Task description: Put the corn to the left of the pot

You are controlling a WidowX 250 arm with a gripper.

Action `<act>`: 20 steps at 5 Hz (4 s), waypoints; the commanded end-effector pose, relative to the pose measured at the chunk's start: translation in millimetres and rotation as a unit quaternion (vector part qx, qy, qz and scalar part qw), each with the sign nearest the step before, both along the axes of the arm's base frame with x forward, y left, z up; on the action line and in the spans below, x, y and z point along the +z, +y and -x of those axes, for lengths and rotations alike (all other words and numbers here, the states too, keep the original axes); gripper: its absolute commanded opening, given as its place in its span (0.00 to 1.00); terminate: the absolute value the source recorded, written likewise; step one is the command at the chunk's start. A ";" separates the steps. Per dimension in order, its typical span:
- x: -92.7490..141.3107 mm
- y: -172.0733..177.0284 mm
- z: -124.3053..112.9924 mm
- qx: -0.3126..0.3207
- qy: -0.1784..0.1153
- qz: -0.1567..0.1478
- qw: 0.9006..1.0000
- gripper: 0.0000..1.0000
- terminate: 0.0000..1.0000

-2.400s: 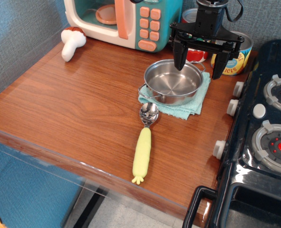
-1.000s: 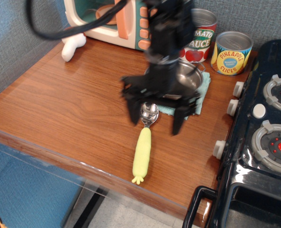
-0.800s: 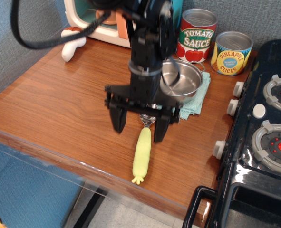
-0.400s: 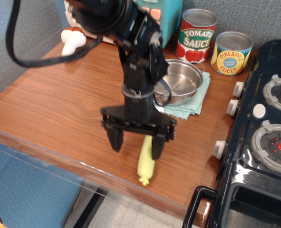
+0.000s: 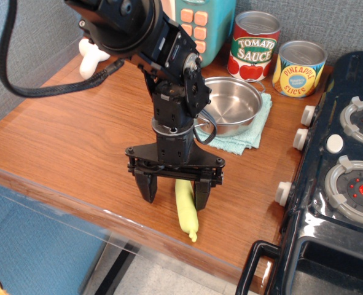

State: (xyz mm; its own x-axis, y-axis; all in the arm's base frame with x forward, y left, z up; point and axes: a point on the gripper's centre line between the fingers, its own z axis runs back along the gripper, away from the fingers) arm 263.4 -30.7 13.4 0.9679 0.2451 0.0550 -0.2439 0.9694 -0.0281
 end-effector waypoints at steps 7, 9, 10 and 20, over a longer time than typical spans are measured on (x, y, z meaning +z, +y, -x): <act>54.5 48.7 -21.0 0.080 -0.063 -0.001 0.995 0.00 0.00; 66.2 98.3 -74.3 -0.014 -0.052 -0.004 0.999 0.00 0.00; 60.3 125.8 -95.1 -0.046 -0.030 -0.002 0.998 0.00 0.00; 88.3 160.6 -109.0 -0.148 -0.069 -0.055 0.985 1.00 0.00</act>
State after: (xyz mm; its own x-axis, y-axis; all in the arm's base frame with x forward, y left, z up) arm 368.3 129.5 69.8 0.9894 -0.0687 0.1277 0.0650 0.9973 0.0329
